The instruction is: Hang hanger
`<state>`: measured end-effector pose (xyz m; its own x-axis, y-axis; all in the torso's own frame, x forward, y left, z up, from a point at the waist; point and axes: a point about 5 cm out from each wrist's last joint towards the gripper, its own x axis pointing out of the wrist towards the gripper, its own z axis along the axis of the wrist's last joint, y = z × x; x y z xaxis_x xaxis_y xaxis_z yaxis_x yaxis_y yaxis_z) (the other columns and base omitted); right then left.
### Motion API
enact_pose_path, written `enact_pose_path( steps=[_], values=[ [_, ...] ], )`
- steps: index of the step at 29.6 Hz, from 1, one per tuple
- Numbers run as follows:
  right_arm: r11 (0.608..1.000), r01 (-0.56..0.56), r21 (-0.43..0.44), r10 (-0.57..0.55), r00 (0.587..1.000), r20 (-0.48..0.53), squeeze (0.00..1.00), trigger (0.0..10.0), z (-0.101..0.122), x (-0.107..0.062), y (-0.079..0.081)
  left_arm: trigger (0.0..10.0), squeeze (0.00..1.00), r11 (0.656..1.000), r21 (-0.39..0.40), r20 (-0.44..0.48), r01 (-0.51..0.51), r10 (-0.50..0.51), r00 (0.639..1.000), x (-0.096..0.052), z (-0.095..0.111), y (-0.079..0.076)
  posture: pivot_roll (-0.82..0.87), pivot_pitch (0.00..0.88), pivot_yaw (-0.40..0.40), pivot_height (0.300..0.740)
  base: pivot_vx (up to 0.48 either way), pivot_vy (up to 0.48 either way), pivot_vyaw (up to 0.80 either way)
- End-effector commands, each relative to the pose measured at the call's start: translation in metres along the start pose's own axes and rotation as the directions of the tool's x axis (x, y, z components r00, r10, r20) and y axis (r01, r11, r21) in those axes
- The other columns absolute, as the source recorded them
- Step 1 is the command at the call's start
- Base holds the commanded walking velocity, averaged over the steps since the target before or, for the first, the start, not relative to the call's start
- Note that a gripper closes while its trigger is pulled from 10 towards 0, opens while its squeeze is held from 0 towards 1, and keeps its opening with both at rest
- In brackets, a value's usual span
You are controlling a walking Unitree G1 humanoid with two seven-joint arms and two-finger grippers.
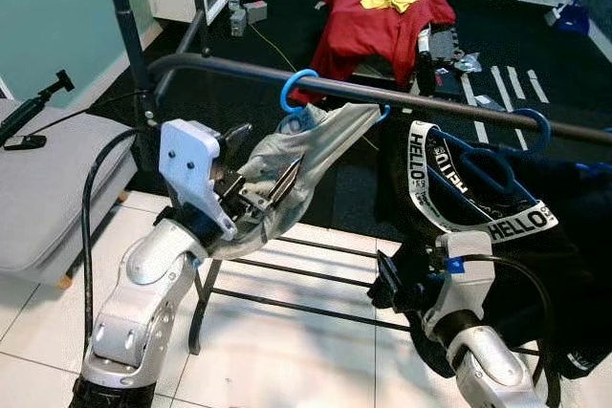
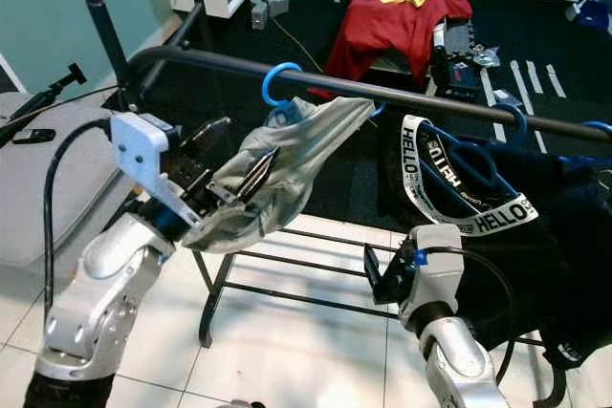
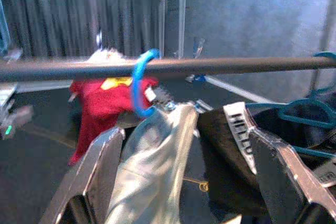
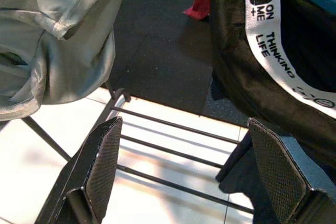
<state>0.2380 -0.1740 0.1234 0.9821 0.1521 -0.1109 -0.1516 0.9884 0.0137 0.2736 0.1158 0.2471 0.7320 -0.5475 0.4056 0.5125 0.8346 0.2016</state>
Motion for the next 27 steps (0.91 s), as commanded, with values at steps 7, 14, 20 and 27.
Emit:
enact_pose_path(
  steps=[7, 14, 20, 27],
  values=[
    [1.0, 0.023, -0.007, -0.023, 1.0, -0.01, 0.0, 10.0, -0.006, 0.0, -0.001, 10.0, 0.0, 0.963, 0.223, -0.166, 0.152, -0.117, 0.979, 0.032, -0.052, 0.008, 0.02, 0.135, -0.058, 0.74, 0.0, 0.0, 0.0],
    [1.0, 0.029, -0.007, -0.029, 1.0, -0.008, 0.0, 10.0, -0.006, 0.0, -0.001, 10.0, 0.0, 0.953, 0.239, -0.221, 0.187, -0.134, 0.966, 0.043, -0.065, 0.011, 0.01, 0.13, -0.052, 0.74, 0.0, 0.0, 0.0],
    [0.999, 0.045, -0.012, -0.045, 0.999, -0.004, 0.0, 10.0, -0.006, -0.002, -0.001, 10.0, 0.0, 0.96, 0.258, -0.225, 0.111, -0.052, 0.973, 0.068, -0.068, 0.031, -0.02, 0.128, -0.033, 0.74, 0.0, 0.0, 0.0],
    [0.999, 0.054, -0.011, -0.054, 0.999, -0.004, 0.0, 10.0, -0.006, -0.004, -0.001, 10.0, 0.0, 0.951, 0.308, -0.161, 0.016, 0.036, 0.986, 0.078, -0.057, 0.055, -0.03, 0.135, -0.029, 0.74, 0.0, 0.0, 0.0]
  ],
)
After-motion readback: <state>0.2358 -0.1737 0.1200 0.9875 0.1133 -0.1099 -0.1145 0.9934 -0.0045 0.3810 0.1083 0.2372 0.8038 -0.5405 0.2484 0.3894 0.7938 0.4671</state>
